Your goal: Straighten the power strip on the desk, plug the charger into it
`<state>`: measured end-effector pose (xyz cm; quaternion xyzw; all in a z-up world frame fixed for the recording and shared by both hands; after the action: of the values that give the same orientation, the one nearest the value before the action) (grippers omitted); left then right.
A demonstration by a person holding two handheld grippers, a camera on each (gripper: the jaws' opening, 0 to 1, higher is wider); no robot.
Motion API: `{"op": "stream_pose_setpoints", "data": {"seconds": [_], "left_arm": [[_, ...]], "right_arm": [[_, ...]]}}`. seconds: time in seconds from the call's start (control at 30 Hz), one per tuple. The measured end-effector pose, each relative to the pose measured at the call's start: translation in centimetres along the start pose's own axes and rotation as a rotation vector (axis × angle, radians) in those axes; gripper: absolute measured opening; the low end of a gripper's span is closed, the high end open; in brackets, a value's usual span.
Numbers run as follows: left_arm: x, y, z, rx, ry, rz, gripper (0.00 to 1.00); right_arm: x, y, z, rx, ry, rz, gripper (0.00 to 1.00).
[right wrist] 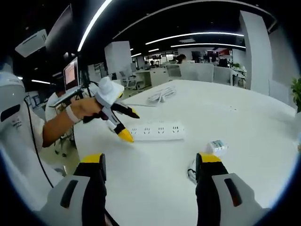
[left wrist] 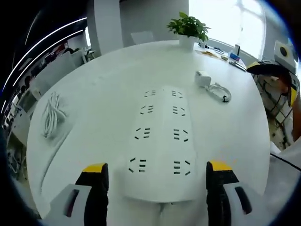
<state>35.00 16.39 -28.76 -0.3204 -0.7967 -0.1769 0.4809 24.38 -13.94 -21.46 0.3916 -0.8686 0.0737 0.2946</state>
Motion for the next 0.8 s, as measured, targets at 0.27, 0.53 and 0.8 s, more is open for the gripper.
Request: {"op": "stream_pose_setpoints", "data": {"seconds": [0.27,0.53,0.8], "left_arm": [[-0.1,0.5,-0.1,-0.021,0.073,-0.035,0.82],[-0.2,-0.6,-0.2,-0.028,0.086,-0.018,0.79],[-0.2,-1.2,-0.1,-0.046,0.096,0.012,0.71]], "right_arm": [[-0.1,0.0,0.3,-0.011,0.002,-0.008,0.77],[-0.2,0.0,0.3,-0.010,0.004,-0.015,0.77],[-0.3,0.1,0.2,-0.010,-0.003,-0.027,0.77]]}}
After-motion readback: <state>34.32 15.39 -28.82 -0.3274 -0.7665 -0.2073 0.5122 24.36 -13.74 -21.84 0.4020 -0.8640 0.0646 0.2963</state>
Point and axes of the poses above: the point that each gripper's makers call its tool centre point, and the gripper's own axes: x roughly backward along the fingers, y roughly to its left, z roughly out of its underside, the point moved 10 cm from there along x, roughly backward along the fingers, and after that the axes turned 9 degrees about y, right-handed, at the moved point
